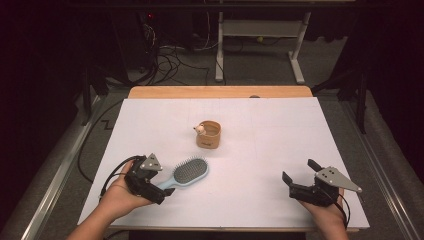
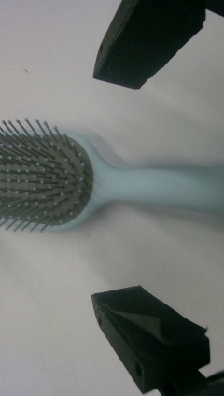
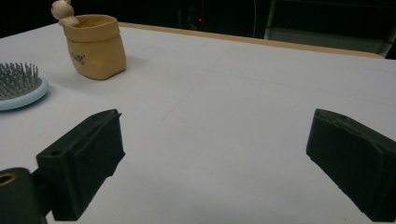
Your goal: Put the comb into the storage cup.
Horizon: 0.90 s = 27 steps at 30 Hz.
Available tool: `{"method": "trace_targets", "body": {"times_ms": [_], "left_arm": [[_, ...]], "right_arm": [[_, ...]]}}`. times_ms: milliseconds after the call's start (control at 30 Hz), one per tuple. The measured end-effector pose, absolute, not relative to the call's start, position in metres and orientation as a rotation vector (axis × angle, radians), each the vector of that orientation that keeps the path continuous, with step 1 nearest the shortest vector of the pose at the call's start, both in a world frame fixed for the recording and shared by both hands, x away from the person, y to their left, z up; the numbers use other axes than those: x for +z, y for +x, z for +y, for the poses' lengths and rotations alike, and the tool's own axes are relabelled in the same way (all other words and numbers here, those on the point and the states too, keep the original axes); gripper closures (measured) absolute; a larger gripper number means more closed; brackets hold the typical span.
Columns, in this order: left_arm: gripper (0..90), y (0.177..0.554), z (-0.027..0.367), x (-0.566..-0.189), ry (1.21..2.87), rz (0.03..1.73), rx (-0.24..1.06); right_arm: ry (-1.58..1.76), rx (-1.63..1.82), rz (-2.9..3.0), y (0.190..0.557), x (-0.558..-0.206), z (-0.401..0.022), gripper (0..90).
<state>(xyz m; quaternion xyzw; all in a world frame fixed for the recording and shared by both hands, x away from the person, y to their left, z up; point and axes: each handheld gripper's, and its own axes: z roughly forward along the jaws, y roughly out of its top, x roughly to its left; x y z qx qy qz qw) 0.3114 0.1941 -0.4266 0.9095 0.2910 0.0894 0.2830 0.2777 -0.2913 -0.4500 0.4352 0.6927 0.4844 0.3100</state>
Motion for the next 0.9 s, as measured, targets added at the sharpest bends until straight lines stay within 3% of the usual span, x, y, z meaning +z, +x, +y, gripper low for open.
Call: {"method": "trace_targets", "body": {"times_ms": [433, 900], "left_arm": [[0.5, 0.336, 0.173, -0.412, 2.471, 0.791, 0.189], [0.4, 0.360, 0.132, -0.417, 2.666, 0.769, 0.103]], "right_arm": [[1.150, 1.283, 1.830, 0.278, -0.450, -0.291, 4.6], [1.151, 1.291, 1.821, 0.278, -0.450, -0.292, 4.8]]}}
